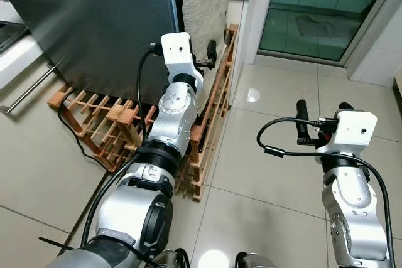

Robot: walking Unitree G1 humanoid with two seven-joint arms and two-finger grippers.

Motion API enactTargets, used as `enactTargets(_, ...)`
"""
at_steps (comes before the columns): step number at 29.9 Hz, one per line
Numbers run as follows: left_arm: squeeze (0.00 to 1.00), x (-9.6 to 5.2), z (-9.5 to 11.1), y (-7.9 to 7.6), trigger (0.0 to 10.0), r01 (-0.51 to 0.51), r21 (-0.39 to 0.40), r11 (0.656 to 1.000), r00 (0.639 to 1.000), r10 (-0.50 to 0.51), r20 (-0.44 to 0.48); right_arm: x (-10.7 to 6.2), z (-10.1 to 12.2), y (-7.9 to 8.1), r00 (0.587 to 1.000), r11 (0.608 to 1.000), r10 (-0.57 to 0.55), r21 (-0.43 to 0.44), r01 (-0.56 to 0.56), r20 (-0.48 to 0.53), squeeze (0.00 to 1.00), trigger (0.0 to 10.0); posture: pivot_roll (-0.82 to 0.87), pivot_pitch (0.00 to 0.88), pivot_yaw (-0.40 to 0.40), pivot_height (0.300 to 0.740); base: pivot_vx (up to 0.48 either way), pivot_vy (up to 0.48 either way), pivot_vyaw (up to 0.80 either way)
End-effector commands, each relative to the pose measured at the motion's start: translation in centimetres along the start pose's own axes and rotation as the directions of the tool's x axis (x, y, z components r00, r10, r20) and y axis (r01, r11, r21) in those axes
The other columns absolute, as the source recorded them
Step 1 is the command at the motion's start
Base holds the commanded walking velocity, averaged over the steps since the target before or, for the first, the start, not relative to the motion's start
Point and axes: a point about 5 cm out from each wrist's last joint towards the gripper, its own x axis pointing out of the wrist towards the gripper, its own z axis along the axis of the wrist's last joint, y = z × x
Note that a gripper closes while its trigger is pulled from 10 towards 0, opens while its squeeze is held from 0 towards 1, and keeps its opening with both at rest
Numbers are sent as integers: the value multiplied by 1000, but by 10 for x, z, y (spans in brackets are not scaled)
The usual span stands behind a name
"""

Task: Restocking fridge

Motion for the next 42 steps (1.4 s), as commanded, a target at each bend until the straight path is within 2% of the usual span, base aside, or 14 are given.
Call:
enactTargets(1, 0, 3, -5, -33, 10000, 220, -39, 975, 973, -222, -58, 1, 5, 4, 1000, 1000, 23, 15, -23, 9, 0, 10000, -220, 114, 57, 740, 0, 0, 0)
enactTargets(5, 0, -4, -9, -58, 10000, 407, -59, 912, 911, -410, -52, 0, 3, 4, 1000, 999, 29, 18, -29, 0, 0, 10000, -223, 114, 57, 740, 0, 0, 0)
enactTargets(12, 0, -12, -9, -84, 10000, 510, -127, 851, 857, -515, -7, 0, 3, 4, 1000, 999, 29, 18, -29, -4, 0, 10000, -224, 112, 58, 740, 0, 0, 0)
enactTargets(19, 0, -32, -5, -134, 10000, 705, -233, 670, 701, -709, 82, 0, 0, 10, 999, 999, 43, 28, -42, -16, 0, 10000, -234, 103, 66, 740, 0, 0, 0)
enactTargets(20, 0, -32, -5, -134, 10000, 705, -233, 670, 701, -709, 82, 0, 0, 10, 999, 999, 43, 28, -42, -16, 0, 10000, -234, 103, 66, 740, 0, 0, 0)
enactTargets(23, 0, -41, -2, -145, 10000, 767, -254, 589, 627, -772, 107, -1, -2, 10, 999, 998, 48, 28, -47, -25, 0, 10000, -238, 99, 69, 740, 0, 0, 0)
enactTargets(25, 0, -42, -2, -145, 10000, 771, -249, 586, 623, -775, 104, -2, -4, 10, 998, 999, 48, 27, -47, -29, 0, 10000, -238, 97, 71, 740, 0, 0, 0)
enactTargets(27, 0, -39, -3, -140, 10000, 747, -235, 622, 654, -751, 89, -2, -4, 10, 999, 999, 46, 26, -45, -30, 0, 10000, -238, 96, 72, 740, 0, 0, 0)
enactTargets(29, 0, -31, -3, -121, 10000, 660, -230, 715, 743, -666, 64, -1, -2, 8, 999, 999, 33, 25, -33, -17, 0, 10000, -234, 92, 73, 740, 0, 0, 0)
enactTargets(30, 0, -24, -1, -97, 10000, 564, -200, 801, 822, -567, 51, 0, 1, 7, 1000, 1000, 17, 25, -17, 1, 0, 10000, -230, 92, 74, 740, 0, 0, 0)
enactTargets(33, 0, -22, 2, -67, 10000, 445, -157, 881, 895, -444, 44, 1, 3, 2, 1000, 1000, -15, 23, 15, 17, 0, 10000, -219, 90, 73, 740, 0, 0, 0)
enactTargets(35, 0, -23, 3, -60, 10000, 418, -142, 897, 908, -416, 43, 1, 3, 0, 1000, 1000, -22, 22, 22, 17, 0, 10000, -219, 90, 73, 740, 0, 0, 0)
enactTargets(37, 0, -24, 4, -34, 10000, 285, -94, 954, 959, -282, 38, 1, 2, -3, 999, 999, -44, 15, 43, 22, 0, 10000, -198, 90, 68, 740, 0, 0, 0)
enactTargets(42, 0, -24, 3, -13, 10000, 143, -15, 990, 990, -142, 22, 3, 0, 0, 999, 999, -45, 13, 45, 24, 0, 10000, -186, 88, 63, 740, 0, 0, 0)
